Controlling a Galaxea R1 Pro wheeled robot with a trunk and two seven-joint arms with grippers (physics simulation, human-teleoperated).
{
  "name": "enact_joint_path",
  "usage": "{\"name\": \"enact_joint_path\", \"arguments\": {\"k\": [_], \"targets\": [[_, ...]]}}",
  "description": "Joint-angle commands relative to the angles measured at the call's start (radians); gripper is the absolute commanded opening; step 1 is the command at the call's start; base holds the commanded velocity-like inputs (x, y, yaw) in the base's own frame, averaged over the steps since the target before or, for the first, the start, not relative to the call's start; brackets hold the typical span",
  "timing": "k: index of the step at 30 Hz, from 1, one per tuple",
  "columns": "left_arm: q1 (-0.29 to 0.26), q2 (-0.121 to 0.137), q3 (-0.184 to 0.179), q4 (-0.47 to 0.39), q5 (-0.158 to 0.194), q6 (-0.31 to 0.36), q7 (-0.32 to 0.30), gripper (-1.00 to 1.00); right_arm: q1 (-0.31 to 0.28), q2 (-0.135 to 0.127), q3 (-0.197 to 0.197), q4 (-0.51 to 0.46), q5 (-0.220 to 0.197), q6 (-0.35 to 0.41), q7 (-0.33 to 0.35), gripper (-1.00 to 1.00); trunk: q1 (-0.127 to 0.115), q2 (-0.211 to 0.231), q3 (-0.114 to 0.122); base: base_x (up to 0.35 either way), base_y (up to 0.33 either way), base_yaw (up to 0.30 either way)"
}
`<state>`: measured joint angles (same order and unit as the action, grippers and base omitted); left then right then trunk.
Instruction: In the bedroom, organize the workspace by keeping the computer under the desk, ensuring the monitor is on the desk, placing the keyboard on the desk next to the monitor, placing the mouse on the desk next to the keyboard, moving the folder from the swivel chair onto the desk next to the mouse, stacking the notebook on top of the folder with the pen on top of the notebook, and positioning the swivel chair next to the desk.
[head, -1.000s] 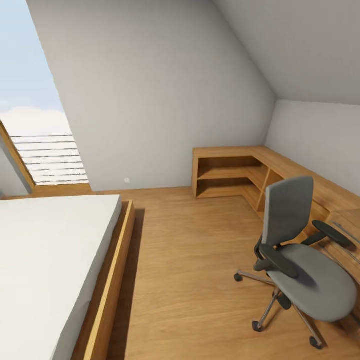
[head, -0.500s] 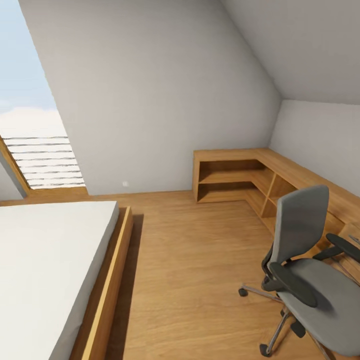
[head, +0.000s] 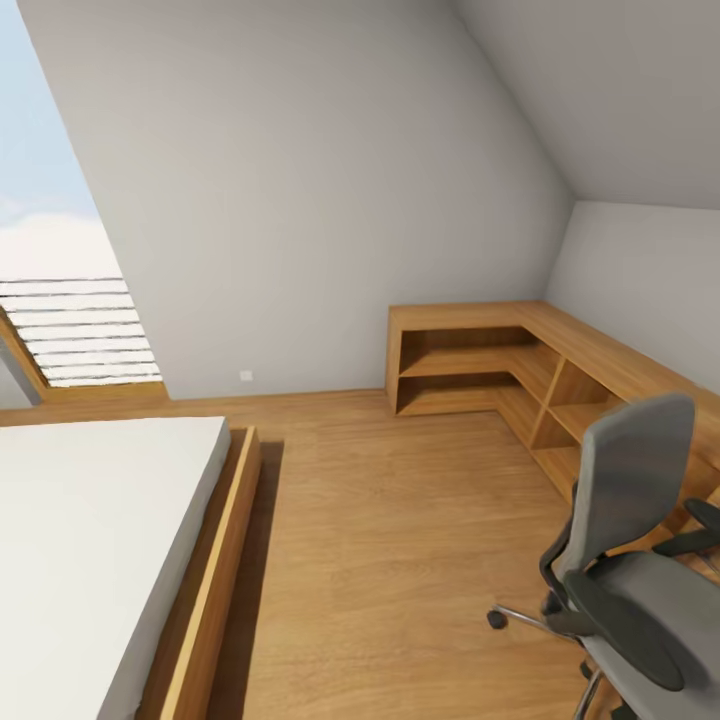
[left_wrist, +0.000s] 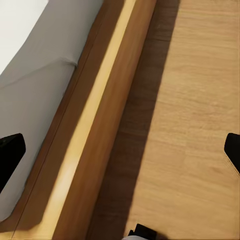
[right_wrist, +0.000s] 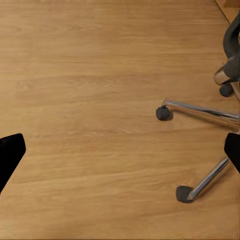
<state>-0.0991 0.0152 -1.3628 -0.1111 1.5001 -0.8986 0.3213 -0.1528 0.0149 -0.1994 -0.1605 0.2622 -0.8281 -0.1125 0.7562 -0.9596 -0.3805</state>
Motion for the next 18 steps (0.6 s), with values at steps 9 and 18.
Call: {"name": "enact_joint_path", "arguments": {"k": [9, 18], "targets": [[-0.001, 0.001, -0.009, -0.003, 0.002, -0.002, 0.01, 1.0, -0.001, 0.0, -0.004, 0.0, 0.011, -0.002, -0.009, 1.0, 0.001, -0.001, -0.001, 0.321, 0.0, 0.0], [-0.001, 0.0, -0.009, -0.003, 0.002, -0.002, 0.01, 1.0, -0.001, 0.0, -0.004, 0.0, 0.011, -0.002, -0.009, 1.0, 0.001, -0.001, -0.001, 0.321, 0.0, 0.0]]}}
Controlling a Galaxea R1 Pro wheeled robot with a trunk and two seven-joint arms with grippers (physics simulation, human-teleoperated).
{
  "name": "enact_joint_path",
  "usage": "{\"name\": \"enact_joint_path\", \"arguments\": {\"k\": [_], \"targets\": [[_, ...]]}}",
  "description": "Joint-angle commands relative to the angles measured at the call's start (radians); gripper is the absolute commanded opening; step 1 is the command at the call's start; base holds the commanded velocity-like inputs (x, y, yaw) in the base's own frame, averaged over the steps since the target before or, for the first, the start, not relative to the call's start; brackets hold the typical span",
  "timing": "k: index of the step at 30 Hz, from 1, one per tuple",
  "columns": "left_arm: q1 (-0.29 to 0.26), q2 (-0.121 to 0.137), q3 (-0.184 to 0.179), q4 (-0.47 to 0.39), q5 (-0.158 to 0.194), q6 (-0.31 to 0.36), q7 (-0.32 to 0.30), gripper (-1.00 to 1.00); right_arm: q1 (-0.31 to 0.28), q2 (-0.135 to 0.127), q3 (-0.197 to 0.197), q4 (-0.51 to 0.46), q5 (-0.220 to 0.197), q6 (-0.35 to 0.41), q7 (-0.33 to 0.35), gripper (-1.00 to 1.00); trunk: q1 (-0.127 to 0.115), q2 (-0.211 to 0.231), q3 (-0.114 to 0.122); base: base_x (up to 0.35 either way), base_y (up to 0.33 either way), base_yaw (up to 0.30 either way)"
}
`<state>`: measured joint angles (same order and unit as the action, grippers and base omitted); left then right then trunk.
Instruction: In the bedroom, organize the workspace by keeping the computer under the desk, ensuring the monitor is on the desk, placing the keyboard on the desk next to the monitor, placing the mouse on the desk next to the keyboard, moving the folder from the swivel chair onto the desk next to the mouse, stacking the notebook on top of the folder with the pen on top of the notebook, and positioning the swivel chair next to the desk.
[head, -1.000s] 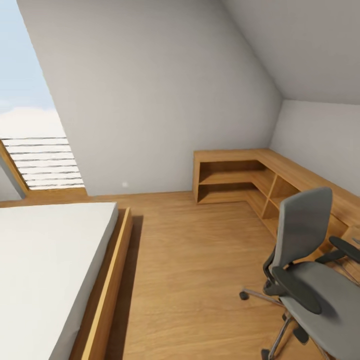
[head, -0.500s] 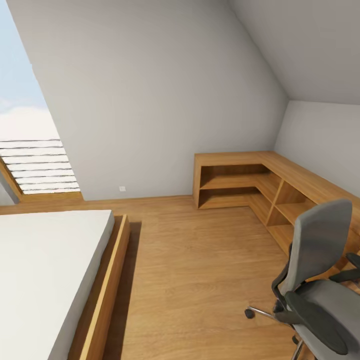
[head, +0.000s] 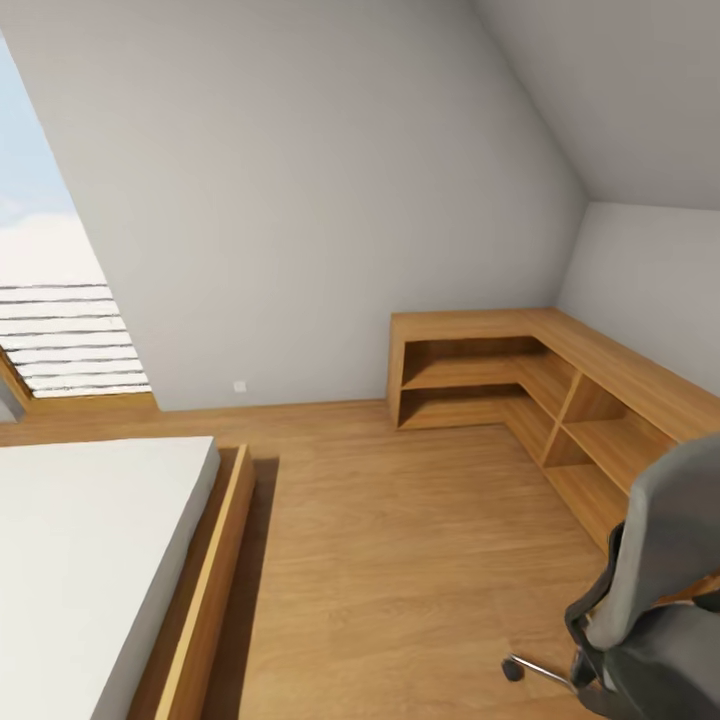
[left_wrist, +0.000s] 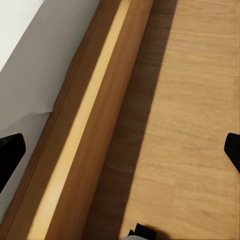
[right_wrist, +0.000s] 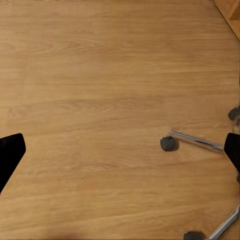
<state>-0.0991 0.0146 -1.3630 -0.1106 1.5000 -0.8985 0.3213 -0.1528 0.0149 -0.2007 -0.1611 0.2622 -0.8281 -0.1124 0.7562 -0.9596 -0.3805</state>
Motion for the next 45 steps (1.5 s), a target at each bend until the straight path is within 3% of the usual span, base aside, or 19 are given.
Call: {"name": "enact_joint_path", "arguments": {"k": [1, 45], "targets": [[-0.001, 0.001, -0.008, -0.004, 0.002, -0.002, 0.01, 1.0, -0.001, 0.0, -0.003, 0.0, 0.011, -0.002, -0.009, 1.0, 0.001, -0.001, -0.001, 0.322, 0.0, 0.0], [-0.001, 0.001, -0.008, -0.004, 0.002, -0.002, 0.01, 1.0, -0.001, 0.001, -0.003, 0.002, 0.011, -0.002, -0.009, 1.0, 0.001, -0.001, -0.001, 0.323, 0.0, 0.0]]}}
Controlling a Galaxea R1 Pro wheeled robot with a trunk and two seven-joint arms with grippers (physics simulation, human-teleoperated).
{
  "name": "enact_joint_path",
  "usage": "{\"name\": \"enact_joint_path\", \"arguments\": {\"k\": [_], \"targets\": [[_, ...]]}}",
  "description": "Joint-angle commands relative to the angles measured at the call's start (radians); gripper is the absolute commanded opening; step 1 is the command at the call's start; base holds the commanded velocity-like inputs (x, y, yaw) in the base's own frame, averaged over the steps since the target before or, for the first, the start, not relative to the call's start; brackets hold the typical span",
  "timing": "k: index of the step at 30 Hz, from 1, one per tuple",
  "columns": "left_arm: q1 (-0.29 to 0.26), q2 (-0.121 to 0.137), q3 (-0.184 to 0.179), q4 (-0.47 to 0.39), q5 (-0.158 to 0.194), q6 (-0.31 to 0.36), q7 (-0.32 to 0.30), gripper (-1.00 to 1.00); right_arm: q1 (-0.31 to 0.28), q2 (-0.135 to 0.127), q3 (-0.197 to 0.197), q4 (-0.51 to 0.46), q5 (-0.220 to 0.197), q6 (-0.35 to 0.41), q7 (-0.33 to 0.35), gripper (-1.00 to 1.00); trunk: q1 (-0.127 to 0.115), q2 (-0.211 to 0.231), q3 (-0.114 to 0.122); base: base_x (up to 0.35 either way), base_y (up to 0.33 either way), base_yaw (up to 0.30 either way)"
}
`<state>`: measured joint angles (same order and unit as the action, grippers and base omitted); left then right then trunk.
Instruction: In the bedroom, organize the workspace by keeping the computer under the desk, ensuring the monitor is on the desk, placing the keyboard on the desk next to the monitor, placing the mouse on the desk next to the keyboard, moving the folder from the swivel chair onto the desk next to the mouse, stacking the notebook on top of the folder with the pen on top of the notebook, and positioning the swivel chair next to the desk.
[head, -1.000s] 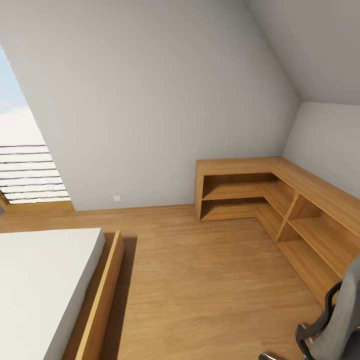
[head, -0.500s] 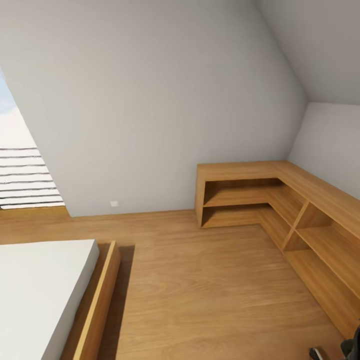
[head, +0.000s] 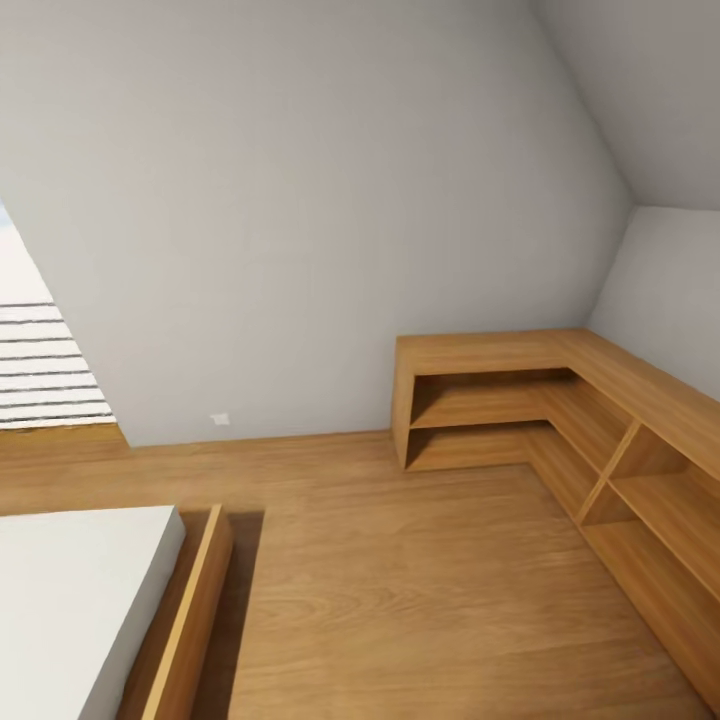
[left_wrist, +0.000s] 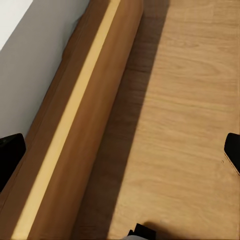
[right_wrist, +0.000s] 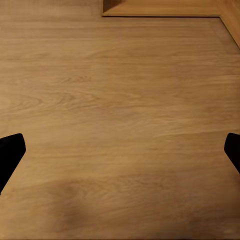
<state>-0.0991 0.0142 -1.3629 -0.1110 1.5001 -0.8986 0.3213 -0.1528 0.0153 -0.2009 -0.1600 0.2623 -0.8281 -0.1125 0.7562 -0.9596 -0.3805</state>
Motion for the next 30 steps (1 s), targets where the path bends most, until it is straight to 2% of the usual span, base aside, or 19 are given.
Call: {"name": "enact_joint_path", "arguments": {"k": [1, 25, 30], "targets": [[-0.001, 0.001, -0.008, -0.003, 0.002, -0.002, 0.01, 1.0, -0.001, 0.001, -0.003, 0.0, 0.011, -0.002, -0.009, 1.0, 0.001, -0.001, -0.001, 0.325, 0.0, 0.0], [-0.001, 0.001, -0.008, -0.003, 0.002, -0.002, 0.01, 1.0, -0.001, 0.002, -0.002, 0.0, 0.011, -0.003, -0.009, 1.0, 0.001, -0.001, -0.001, 0.325, 0.0, 0.0], [-0.001, 0.001, -0.009, -0.003, 0.002, -0.002, 0.01, 1.0, -0.001, 0.002, -0.002, 0.0, 0.011, -0.003, -0.008, 1.0, 0.001, -0.001, -0.001, 0.327, 0.0, -0.103]]}}
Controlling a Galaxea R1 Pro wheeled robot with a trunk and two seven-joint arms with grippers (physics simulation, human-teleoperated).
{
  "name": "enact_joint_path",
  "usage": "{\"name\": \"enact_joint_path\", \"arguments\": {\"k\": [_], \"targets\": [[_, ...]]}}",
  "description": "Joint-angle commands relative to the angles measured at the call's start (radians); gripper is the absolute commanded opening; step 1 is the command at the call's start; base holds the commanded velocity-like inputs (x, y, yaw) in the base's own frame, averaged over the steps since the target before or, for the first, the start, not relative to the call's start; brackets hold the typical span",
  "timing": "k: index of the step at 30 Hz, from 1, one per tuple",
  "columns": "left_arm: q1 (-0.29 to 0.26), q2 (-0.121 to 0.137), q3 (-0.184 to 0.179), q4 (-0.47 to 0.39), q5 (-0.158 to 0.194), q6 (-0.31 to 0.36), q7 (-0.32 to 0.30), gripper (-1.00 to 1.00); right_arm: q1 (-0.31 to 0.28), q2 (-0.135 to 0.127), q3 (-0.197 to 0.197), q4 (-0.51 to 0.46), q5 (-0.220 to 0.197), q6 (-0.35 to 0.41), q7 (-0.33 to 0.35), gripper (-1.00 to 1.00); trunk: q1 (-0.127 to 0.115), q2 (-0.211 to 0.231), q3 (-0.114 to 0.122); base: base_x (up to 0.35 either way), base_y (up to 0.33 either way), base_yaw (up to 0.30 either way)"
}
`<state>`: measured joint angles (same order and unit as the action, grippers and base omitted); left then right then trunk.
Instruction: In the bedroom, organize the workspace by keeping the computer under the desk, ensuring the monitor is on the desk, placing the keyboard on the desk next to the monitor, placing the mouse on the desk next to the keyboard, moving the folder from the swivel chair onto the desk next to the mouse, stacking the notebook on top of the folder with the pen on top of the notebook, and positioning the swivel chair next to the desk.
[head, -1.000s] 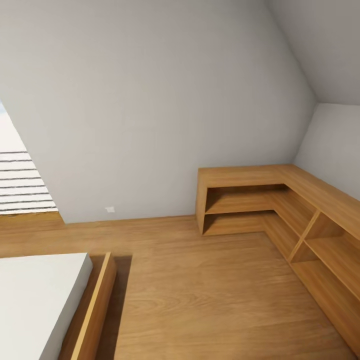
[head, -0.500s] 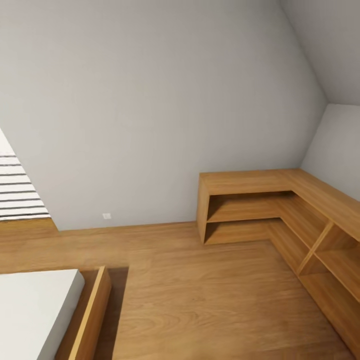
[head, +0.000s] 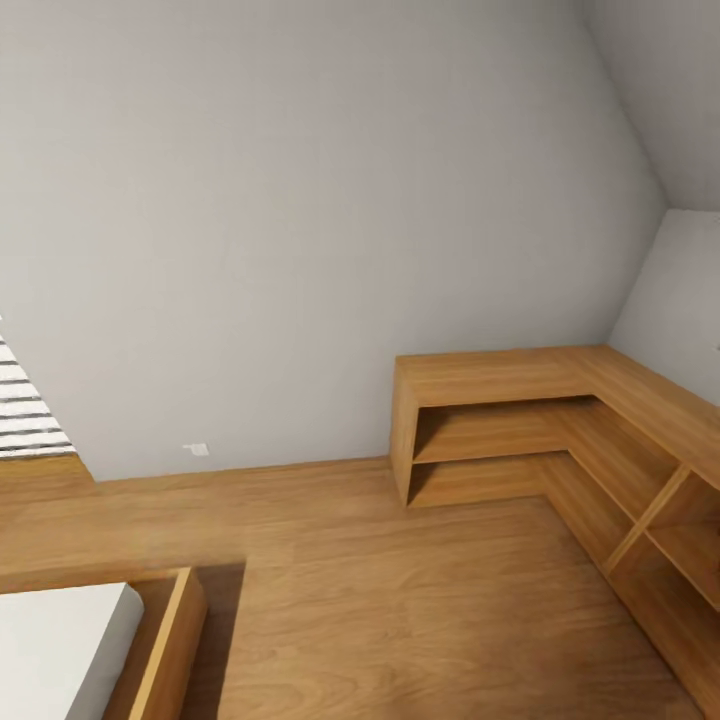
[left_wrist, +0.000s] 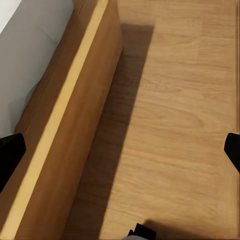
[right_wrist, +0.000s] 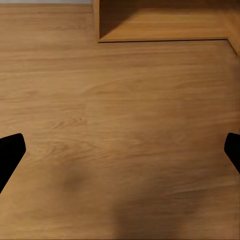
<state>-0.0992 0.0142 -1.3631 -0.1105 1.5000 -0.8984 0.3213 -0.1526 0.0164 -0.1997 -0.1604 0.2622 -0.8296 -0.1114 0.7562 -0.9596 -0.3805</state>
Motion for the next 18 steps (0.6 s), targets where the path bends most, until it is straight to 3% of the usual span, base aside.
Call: {"name": "enact_joint_path", "arguments": {"k": [1, 7, 11, 18], "targets": [[-0.001, 0.001, -0.008, -0.003, 0.002, -0.002, 0.01, 1.0, -0.001, 0.0, -0.003, 0.001, 0.011, -0.002, -0.009, 1.0, 0.001, -0.001, -0.001, 0.328, 0.0, -0.178], [-0.001, 0.001, -0.008, -0.004, 0.002, -0.002, 0.01, 1.0, -0.001, 0.0, -0.003, 0.0, 0.011, -0.002, -0.008, 1.0, 0.001, -0.001, -0.001, 0.327, 0.015, -0.217], [-0.001, 0.001, -0.009, -0.004, 0.002, -0.002, 0.01, 1.0, -0.001, 0.0, -0.003, 0.001, 0.011, -0.002, -0.006, 1.0, 0.001, -0.001, 0.0, 0.275, 0.197, -0.251], [-0.001, 0.001, -0.008, -0.004, 0.002, -0.002, 0.01, 1.0, 0.0, 0.0, -0.003, 0.001, 0.012, -0.002, -0.005, 1.0, 0.001, -0.001, 0.004, 0.132, 0.129, -0.255]]}}
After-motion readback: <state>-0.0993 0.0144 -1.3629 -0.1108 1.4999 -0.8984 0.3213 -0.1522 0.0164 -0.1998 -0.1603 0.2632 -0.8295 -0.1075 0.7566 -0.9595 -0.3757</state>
